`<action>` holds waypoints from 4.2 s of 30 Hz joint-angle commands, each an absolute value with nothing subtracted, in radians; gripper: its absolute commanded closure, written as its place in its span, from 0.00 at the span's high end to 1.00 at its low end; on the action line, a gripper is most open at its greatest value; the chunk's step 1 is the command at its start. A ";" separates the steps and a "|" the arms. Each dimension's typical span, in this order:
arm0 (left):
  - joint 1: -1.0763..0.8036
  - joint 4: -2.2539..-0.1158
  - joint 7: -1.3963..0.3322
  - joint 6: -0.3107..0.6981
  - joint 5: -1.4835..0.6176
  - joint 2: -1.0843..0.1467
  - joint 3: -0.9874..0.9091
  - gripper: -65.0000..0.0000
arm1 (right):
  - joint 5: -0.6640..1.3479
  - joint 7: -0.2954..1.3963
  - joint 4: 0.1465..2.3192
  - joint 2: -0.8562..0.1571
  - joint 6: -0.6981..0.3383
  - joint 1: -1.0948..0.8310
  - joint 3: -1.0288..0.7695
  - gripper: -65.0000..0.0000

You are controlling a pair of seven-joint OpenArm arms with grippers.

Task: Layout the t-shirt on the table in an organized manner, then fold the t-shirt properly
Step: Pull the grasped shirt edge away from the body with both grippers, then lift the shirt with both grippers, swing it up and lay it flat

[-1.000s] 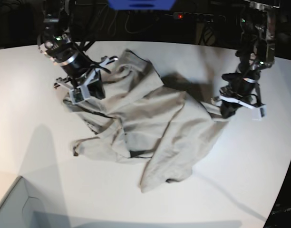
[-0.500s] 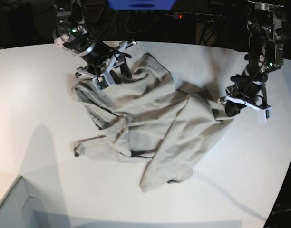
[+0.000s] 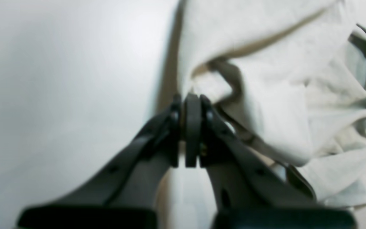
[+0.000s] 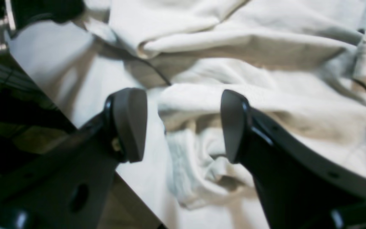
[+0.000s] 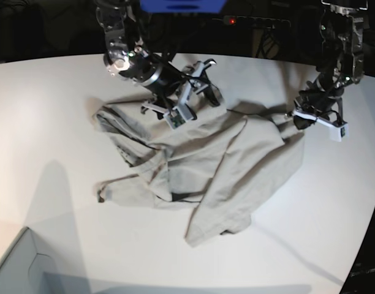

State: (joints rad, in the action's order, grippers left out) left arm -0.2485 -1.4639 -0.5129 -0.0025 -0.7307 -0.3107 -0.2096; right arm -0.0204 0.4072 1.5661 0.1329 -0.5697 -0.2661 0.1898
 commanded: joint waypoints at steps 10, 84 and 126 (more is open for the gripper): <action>-0.278 -1.469 -0.498 0.005 -0.737 -0.325 -0.216 0.00 | -0.005 0.378 1.359 0.148 -0.579 -0.193 0.206 0.57; 0.085 -1.609 -0.499 0.005 -0.516 -0.360 -0.124 0.00 | -0.001 0.526 1.880 0.061 -0.604 0.010 -0.389 0.00; 0.105 -1.623 -0.493 0.005 -0.526 -0.271 -0.016 0.00 | 0.209 0.624 1.998 0.028 -0.607 -0.054 -0.544 0.00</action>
